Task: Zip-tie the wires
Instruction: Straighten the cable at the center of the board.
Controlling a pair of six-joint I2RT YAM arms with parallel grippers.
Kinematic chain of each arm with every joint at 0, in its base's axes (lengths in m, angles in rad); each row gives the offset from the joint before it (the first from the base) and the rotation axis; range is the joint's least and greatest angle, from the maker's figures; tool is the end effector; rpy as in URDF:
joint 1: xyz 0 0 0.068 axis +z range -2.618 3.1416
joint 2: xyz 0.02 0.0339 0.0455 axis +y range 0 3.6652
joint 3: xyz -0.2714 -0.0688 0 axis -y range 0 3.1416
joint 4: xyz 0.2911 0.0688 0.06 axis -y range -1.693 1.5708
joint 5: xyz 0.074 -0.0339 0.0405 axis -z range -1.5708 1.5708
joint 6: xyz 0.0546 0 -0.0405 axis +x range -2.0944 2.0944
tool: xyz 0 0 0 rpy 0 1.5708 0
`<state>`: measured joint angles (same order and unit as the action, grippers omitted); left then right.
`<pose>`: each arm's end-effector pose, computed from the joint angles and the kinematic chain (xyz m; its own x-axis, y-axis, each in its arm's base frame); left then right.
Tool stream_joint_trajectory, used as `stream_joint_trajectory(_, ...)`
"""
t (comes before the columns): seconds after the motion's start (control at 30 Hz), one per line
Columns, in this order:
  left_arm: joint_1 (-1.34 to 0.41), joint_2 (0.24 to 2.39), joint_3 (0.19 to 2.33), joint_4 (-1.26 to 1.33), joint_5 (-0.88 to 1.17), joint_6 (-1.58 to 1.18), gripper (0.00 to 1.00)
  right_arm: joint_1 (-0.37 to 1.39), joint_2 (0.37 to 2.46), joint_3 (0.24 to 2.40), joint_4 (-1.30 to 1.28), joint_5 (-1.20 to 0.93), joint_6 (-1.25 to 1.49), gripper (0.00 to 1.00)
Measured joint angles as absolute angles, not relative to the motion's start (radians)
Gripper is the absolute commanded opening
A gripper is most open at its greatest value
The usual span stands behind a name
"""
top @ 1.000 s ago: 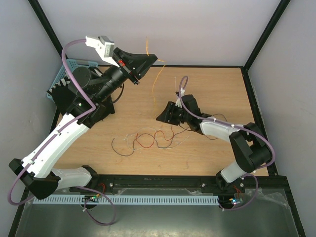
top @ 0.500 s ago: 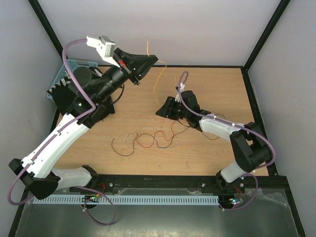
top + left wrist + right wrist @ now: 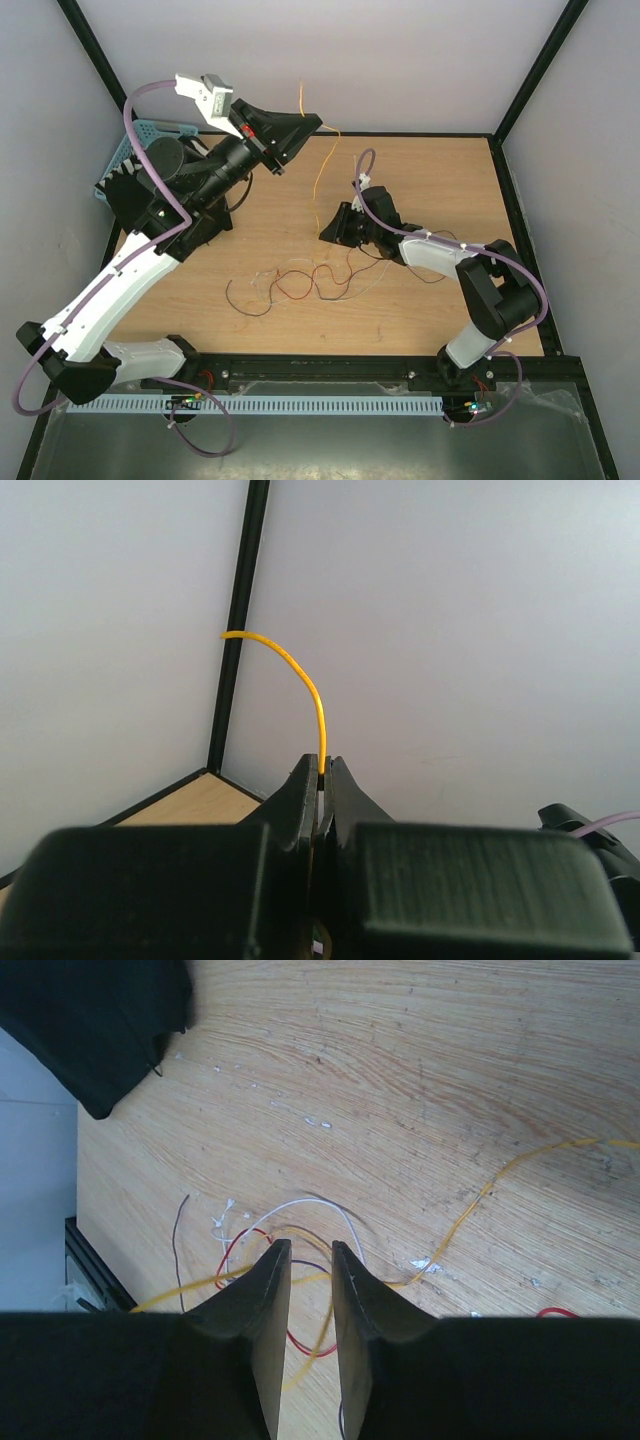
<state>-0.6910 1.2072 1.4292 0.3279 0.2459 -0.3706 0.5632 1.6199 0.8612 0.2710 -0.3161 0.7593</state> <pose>0.2246 -0.2030 0.5561 0.0936 -0.5332 -0.8408 0.8711 0.4528 -0.1902 0.3267 0.2263 0.1689 -0.7966 0.2709 -0.5405 -0.2637 0.6488 0.7138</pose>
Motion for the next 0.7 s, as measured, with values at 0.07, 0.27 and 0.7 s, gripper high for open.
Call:
stream_joint_trajectory(0.07, -0.691, 1.206, 1.434, 0.327, 0.246, -0.37, 0.0, 0.563, 1.62, 0.861, 0.271, -0.326, 0.76, 0.34)
stream_joint_trajectory(0.27, -0.691, 1.2, 1.441, 0.328, 0.246, -0.37, 0.0, 0.563, 1.62, 0.859, 0.271, -0.352, 0.771, 0.34)
stream_joint_trajectory(0.7, -0.691, 1.198, 1.441, 0.328, 0.245, -0.37, 0.0, 0.563, 1.602, 0.847, 0.21, -0.354, 0.754, 0.36)
